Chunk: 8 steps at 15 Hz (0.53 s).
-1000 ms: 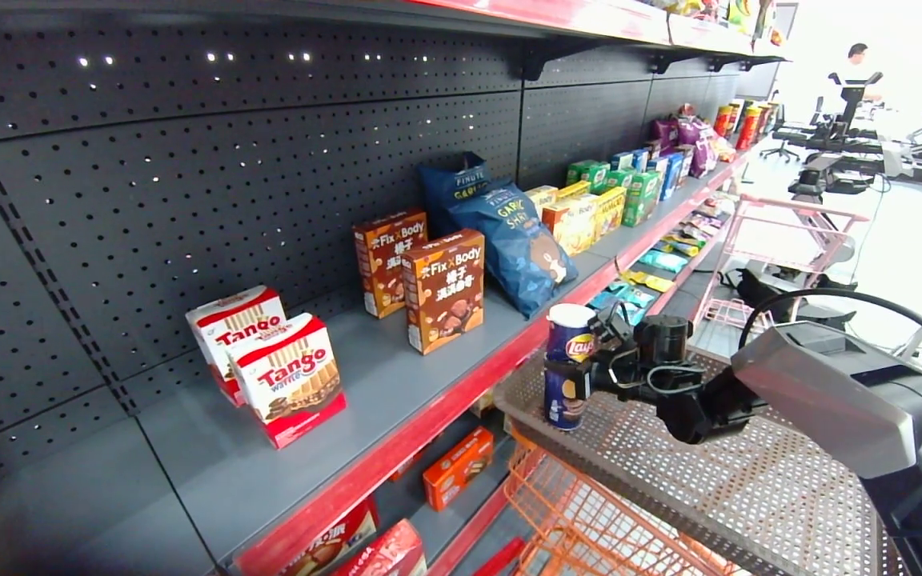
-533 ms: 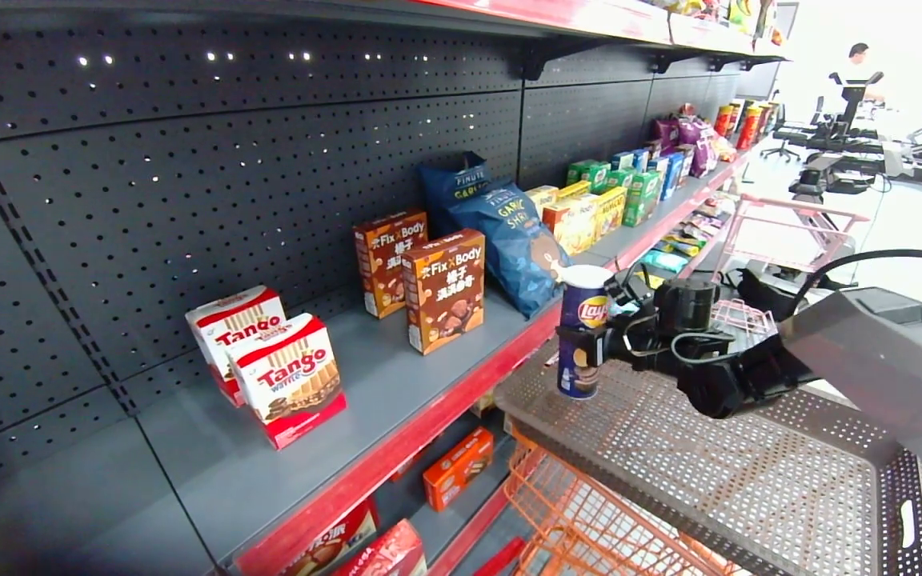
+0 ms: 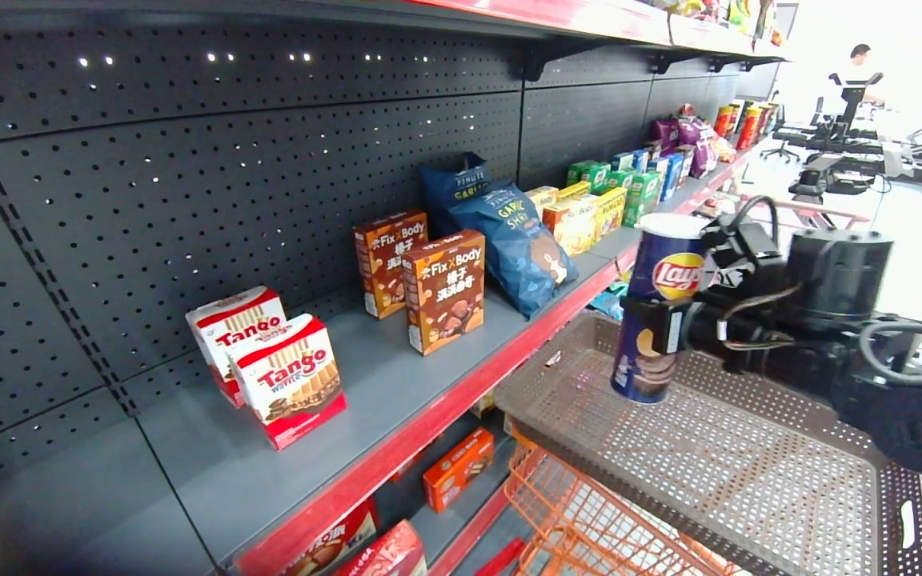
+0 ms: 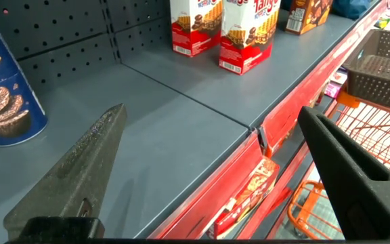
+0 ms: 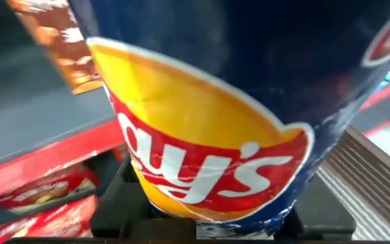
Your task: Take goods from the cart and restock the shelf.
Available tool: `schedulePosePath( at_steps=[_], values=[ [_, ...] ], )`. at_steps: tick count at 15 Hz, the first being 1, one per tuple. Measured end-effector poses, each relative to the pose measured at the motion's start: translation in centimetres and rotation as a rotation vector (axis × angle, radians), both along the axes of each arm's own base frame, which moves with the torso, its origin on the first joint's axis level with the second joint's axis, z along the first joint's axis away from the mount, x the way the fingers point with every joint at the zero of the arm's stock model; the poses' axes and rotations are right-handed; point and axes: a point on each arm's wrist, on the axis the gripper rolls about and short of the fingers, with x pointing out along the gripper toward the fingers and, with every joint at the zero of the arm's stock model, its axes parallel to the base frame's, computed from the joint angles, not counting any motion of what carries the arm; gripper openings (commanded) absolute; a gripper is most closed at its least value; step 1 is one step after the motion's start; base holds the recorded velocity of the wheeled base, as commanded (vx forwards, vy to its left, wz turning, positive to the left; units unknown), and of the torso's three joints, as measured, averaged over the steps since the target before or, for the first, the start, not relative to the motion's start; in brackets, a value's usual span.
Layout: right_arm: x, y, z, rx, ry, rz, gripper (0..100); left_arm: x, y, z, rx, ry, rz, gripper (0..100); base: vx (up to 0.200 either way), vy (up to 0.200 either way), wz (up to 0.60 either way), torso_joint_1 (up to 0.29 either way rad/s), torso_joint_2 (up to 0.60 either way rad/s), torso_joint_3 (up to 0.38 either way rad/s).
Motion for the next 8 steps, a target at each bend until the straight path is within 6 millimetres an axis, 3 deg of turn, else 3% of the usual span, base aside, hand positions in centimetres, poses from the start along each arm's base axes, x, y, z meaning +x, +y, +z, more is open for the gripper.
schedulePosePath(
  at_steps=[4, 6, 8],
  values=[
    [-9.1, -6.3, 3.0, 0.016, -0.032, -0.08, 0, 0.0, 0.0, 0.0, 0.0, 0.0, 0.0, 100, 0.0, 0.0, 0.0, 0.0, 0.0, 0.0],
    [-12.8, -10.3, 2.9, 0.01, -0.013, -0.205, 0, 0.0, 0.0, 0.0, 0.0, 0.0, 0.001, 100, 0.0, 0.0, 0.0, 0.0, 0.0, 0.0],
    [-15.7, -12.1, 2.3, -0.003, 0.018, -0.326, 0, 0.0, 0.0, 0.0, 0.0, 0.0, 0.0, 100, 0.0, 0.0, 0.0, 0.0, 0.0, 0.0]
  ],
)
